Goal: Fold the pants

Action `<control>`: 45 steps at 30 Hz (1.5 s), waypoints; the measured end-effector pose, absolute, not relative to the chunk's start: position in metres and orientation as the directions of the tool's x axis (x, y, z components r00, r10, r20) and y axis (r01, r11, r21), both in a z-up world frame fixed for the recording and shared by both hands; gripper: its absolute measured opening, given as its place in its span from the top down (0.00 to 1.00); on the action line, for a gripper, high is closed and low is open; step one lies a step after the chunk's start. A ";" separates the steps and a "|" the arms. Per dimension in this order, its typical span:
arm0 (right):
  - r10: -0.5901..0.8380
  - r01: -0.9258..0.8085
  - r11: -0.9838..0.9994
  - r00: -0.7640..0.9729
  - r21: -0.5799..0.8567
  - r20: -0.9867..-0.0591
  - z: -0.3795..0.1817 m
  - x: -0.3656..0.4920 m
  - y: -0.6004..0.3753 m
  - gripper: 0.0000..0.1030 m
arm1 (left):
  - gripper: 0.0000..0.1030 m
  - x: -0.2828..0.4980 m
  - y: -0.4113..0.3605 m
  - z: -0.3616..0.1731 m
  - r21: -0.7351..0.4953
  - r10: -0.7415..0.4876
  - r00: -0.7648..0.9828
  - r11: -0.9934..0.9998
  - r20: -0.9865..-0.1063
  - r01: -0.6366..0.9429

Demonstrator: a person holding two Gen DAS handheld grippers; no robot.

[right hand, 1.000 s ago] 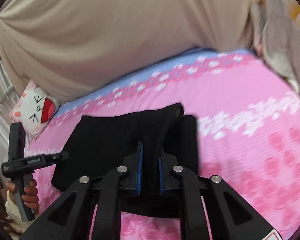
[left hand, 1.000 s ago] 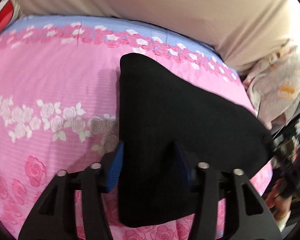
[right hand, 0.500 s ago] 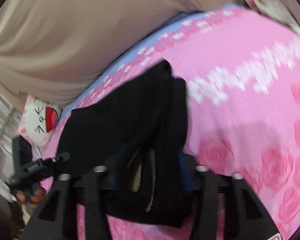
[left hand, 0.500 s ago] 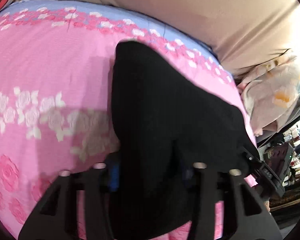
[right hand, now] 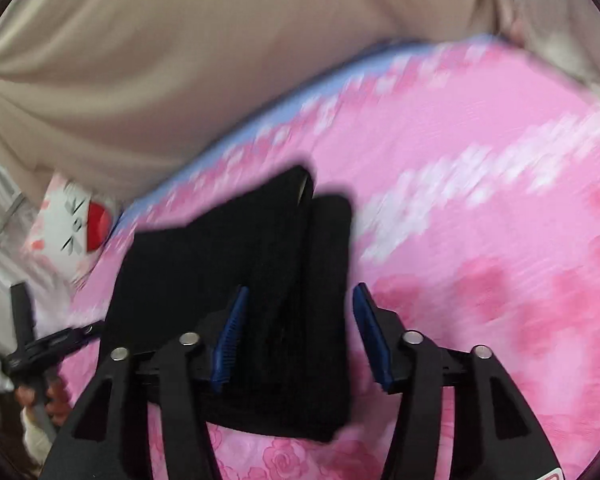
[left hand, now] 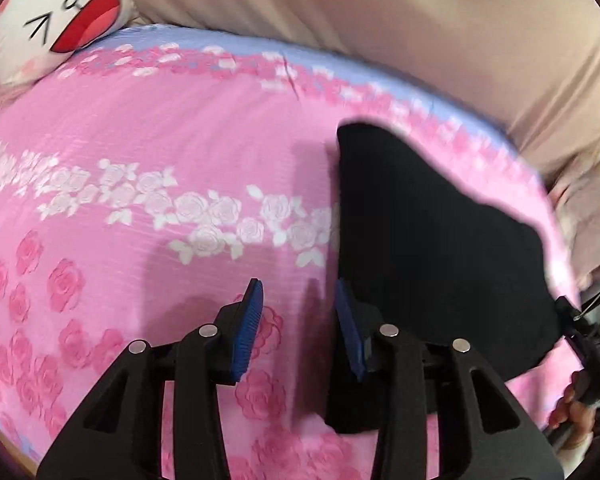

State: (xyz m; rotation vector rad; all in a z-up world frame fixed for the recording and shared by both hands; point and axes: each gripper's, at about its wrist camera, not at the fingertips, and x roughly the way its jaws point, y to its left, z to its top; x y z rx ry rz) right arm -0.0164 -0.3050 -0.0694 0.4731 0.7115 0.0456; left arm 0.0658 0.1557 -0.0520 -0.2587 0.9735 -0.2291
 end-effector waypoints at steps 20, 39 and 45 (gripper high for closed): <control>0.258 0.059 0.918 0.664 0.393 -0.702 -0.088 0.121 -0.262 0.96 | 0.09 0.176 0.021 -0.080 -0.017 -0.081 0.597 0.994 -0.799 0.112; 0.088 0.052 0.983 0.711 0.177 -0.697 -0.068 0.038 -0.245 0.83 | 0.09 0.170 0.012 -0.078 0.044 -0.024 0.609 0.994 -0.793 0.097; 0.057 0.051 0.990 0.709 0.131 -0.703 -0.060 0.024 -0.239 0.81 | 0.09 0.170 0.011 -0.079 0.048 -0.018 0.608 0.994 -0.794 0.093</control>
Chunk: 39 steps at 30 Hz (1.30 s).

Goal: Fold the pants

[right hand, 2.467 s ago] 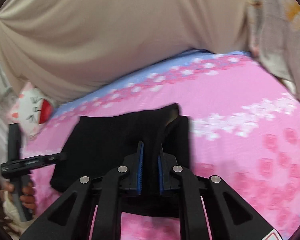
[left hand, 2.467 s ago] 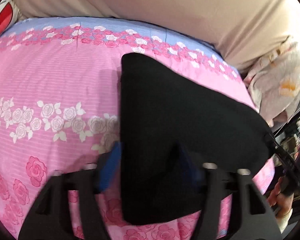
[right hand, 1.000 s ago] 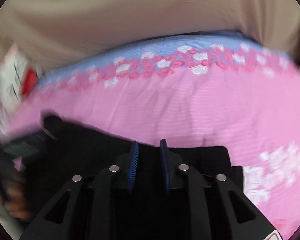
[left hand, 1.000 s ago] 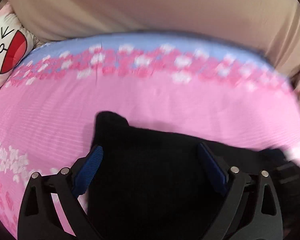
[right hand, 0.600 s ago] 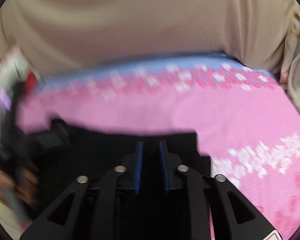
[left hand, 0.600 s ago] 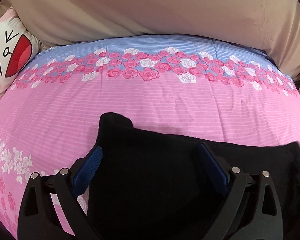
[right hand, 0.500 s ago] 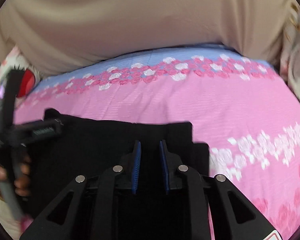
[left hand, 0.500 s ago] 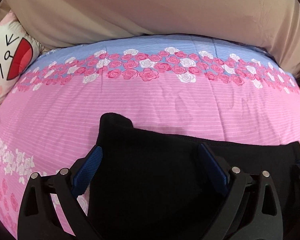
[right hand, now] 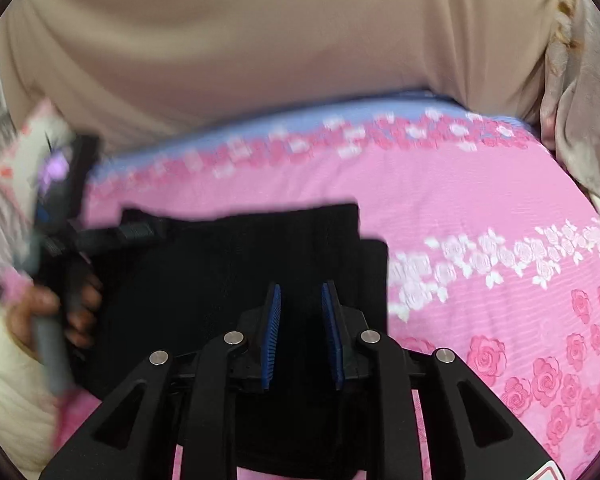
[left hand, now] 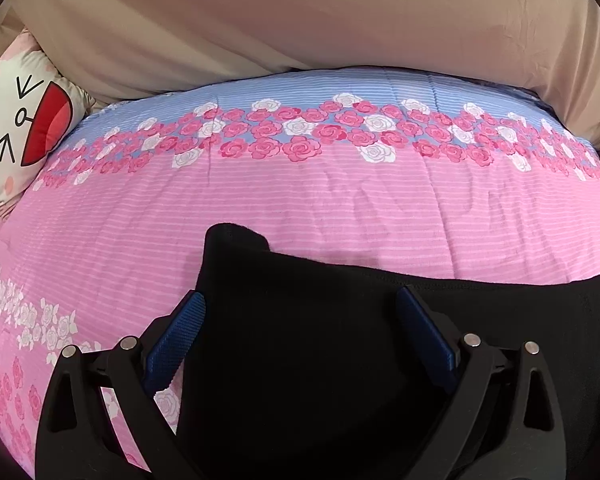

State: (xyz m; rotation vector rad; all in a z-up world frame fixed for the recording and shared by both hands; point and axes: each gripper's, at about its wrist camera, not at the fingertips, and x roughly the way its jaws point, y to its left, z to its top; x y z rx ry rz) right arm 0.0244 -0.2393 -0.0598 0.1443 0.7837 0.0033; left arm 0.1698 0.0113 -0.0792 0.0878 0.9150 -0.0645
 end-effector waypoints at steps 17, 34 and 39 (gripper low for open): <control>0.138 0.117 0.946 0.699 0.302 -0.702 -0.048 -0.036 -0.294 0.21 | 0.09 0.058 0.108 -0.074 -0.235 -0.318 0.491 0.946 -0.811 0.223; 0.443 0.009 0.803 0.660 0.596 -0.606 -0.068 -0.019 -0.269 0.63 | 0.70 0.037 0.103 -0.062 -0.406 -0.496 0.440 0.868 -0.748 0.287; 0.450 -0.086 0.838 0.668 0.539 -0.593 -0.019 -0.050 -0.250 0.63 | 0.71 -0.001 0.117 -0.016 -0.434 -0.580 0.444 0.811 -0.683 0.392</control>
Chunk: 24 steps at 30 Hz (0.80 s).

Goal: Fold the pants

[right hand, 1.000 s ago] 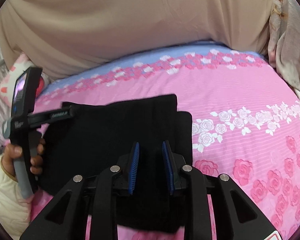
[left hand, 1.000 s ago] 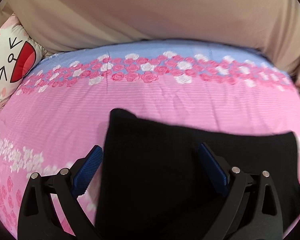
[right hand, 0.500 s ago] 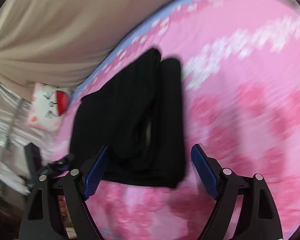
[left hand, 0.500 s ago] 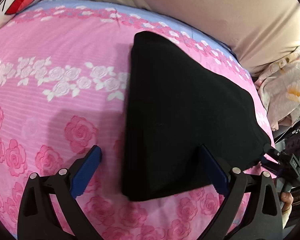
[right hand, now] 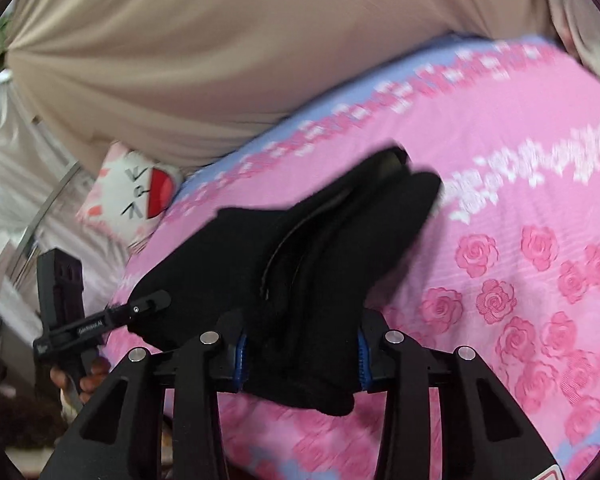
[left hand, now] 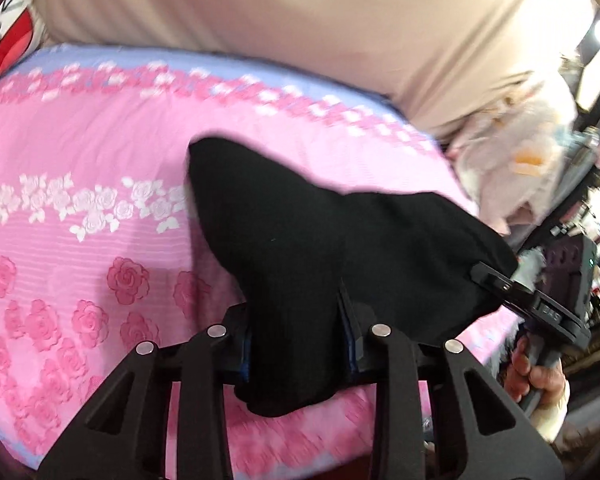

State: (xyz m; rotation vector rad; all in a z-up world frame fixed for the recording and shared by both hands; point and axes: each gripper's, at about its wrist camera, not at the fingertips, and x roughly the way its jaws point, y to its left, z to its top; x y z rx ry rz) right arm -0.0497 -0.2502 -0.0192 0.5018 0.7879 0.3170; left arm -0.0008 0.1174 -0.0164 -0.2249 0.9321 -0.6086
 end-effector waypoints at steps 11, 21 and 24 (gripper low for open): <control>0.465 -0.322 0.870 0.789 0.374 -0.401 0.113 -0.093 -0.224 0.63 | 0.71 -0.042 0.140 0.108 -0.343 -0.669 0.595 0.741 -0.445 0.577; 0.440 -0.415 0.887 0.893 0.202 -0.093 0.216 -0.065 -0.222 0.63 | 0.70 -0.029 0.127 0.206 -0.093 -0.595 0.792 0.804 -0.134 0.588; 0.422 -0.411 0.895 0.906 0.171 -0.029 0.234 -0.037 -0.223 0.63 | 0.70 -0.002 0.118 0.218 -0.078 -0.574 0.813 0.819 -0.097 0.569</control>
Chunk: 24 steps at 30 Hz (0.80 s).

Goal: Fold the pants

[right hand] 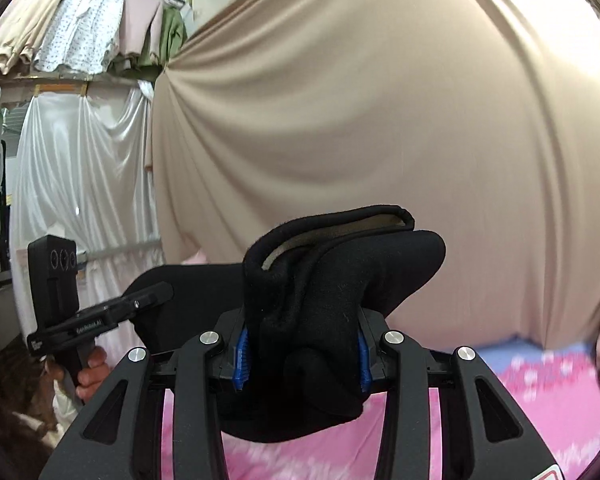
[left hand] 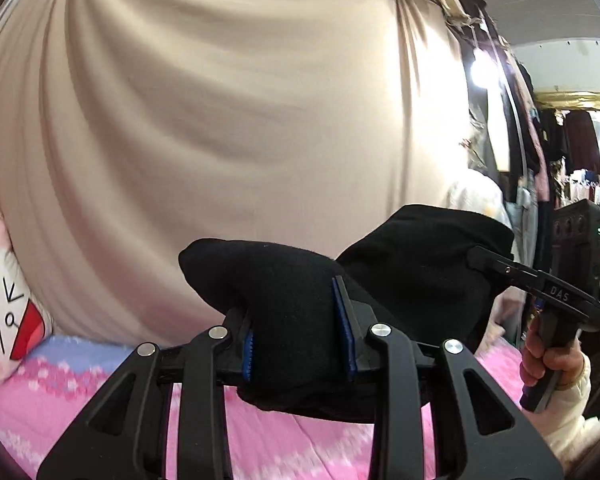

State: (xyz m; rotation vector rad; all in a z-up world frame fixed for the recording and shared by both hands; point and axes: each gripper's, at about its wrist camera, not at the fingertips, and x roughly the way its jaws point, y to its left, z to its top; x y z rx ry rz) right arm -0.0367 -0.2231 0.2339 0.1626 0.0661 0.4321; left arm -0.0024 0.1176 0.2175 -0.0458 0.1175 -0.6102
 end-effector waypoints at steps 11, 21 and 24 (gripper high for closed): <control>0.364 -0.322 0.889 0.928 0.327 -0.075 0.159 0.141 -0.265 0.63 | 0.70 0.151 0.055 0.156 -0.034 -0.418 0.890 0.907 -0.184 0.419; 0.357 -0.093 0.870 0.797 0.484 -0.487 -0.044 0.248 -0.286 0.62 | 0.70 0.267 0.043 -0.033 -0.136 -0.374 0.719 0.920 -0.585 0.368; 0.361 -0.015 0.862 0.721 0.507 -0.591 -0.073 0.243 -0.291 0.44 | 0.56 0.248 0.048 -0.050 -0.089 -0.339 0.705 0.926 -0.623 0.366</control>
